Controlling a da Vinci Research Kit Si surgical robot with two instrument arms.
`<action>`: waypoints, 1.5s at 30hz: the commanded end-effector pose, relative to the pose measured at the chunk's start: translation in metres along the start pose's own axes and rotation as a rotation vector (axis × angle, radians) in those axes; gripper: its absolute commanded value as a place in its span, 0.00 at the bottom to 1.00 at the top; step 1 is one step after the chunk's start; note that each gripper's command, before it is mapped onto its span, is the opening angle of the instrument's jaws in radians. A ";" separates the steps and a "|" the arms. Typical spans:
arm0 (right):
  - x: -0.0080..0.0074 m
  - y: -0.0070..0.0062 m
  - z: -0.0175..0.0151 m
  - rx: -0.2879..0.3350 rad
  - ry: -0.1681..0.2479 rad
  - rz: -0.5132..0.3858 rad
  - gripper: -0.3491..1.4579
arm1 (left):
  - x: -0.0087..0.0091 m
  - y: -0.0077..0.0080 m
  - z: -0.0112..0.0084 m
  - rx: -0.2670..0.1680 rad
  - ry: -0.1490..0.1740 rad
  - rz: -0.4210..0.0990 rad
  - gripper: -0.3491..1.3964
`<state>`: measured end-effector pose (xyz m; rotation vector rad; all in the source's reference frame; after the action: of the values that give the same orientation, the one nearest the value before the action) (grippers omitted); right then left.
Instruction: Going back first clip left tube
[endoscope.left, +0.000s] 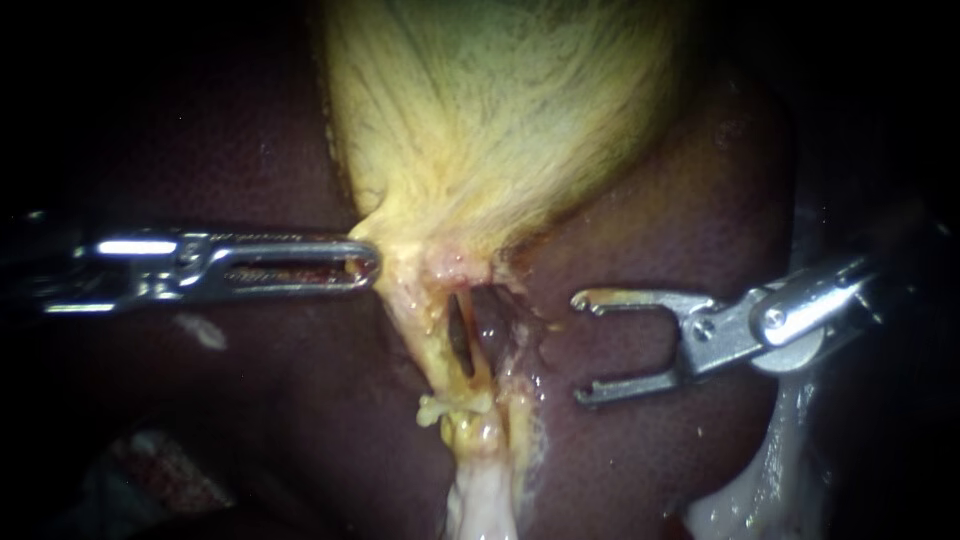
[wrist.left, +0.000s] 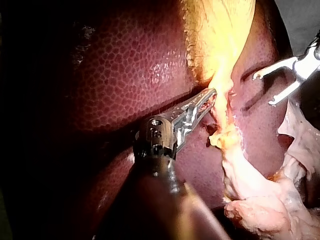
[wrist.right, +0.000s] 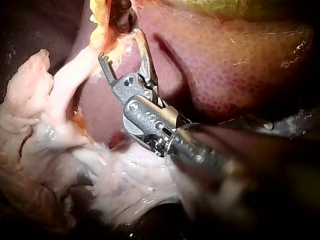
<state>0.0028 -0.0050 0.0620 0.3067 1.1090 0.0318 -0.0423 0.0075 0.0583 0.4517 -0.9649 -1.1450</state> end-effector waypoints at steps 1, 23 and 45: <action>0.0001 -0.0001 0.0000 0.011 0.002 -0.006 0.52 | 0.0001 0.0000 0.0003 -0.002 -0.001 0.001 0.00; 0.0013 0.0003 -0.0022 0.039 0.062 -0.007 0.52 | 0.0038 0.0027 0.0092 -0.006 0.065 0.024 0.00; 0.0017 0.0001 -0.0024 0.051 0.104 -0.012 0.52 | 0.0038 0.0026 0.0092 -0.005 0.069 0.025 0.00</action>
<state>0.0013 -0.0041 0.0595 0.3477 1.2165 0.0106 -0.0481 0.0065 0.0668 0.4713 -0.9057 -1.1025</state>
